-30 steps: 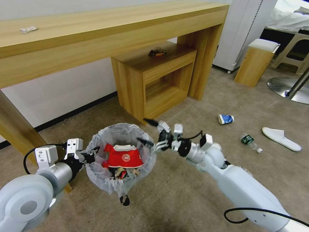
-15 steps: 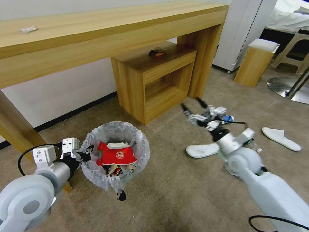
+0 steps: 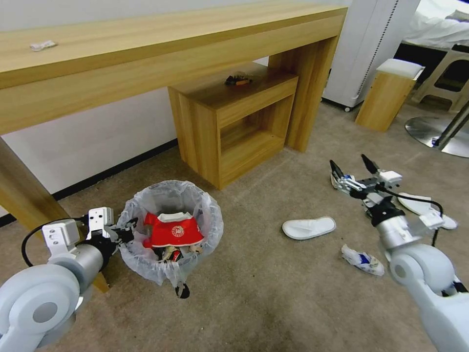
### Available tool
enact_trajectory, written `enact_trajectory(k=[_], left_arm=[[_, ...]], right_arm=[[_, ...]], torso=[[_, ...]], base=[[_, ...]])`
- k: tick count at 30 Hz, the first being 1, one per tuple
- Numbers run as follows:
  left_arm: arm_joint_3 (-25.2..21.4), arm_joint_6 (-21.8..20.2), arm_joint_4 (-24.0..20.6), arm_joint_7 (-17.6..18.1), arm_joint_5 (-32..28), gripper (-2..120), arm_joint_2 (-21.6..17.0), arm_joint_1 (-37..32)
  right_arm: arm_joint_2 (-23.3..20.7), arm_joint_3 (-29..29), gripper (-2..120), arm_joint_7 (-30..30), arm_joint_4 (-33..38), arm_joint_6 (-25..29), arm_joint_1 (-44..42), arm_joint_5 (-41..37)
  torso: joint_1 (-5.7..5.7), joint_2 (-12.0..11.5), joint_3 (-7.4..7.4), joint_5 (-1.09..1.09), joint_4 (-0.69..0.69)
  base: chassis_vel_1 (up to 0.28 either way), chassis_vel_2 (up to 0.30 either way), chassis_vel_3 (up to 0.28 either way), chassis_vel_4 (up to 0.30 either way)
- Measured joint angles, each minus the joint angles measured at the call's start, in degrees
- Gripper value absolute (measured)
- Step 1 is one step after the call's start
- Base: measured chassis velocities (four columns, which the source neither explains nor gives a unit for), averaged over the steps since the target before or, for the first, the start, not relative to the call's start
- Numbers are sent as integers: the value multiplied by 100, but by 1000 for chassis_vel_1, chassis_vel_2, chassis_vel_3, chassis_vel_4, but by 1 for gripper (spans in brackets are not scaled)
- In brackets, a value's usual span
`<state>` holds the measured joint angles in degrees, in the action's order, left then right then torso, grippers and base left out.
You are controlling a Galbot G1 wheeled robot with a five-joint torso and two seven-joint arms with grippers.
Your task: Pick up the trash bin and place the garbage on the floor into it.
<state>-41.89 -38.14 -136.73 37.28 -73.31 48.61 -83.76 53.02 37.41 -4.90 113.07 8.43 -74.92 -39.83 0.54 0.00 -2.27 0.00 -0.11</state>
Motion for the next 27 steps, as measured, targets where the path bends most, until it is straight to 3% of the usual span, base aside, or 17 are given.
enact_trajectory(k=[27], left_arm=[[-38, 48, -152, -133, 235, 0, 51, -163]], right_arm=[[131, 66, 100, 101, 128, 59, -17, 9]], torso=[[0, 0, -1, 0, 1]], base=[[0, 0, 0, 0]])
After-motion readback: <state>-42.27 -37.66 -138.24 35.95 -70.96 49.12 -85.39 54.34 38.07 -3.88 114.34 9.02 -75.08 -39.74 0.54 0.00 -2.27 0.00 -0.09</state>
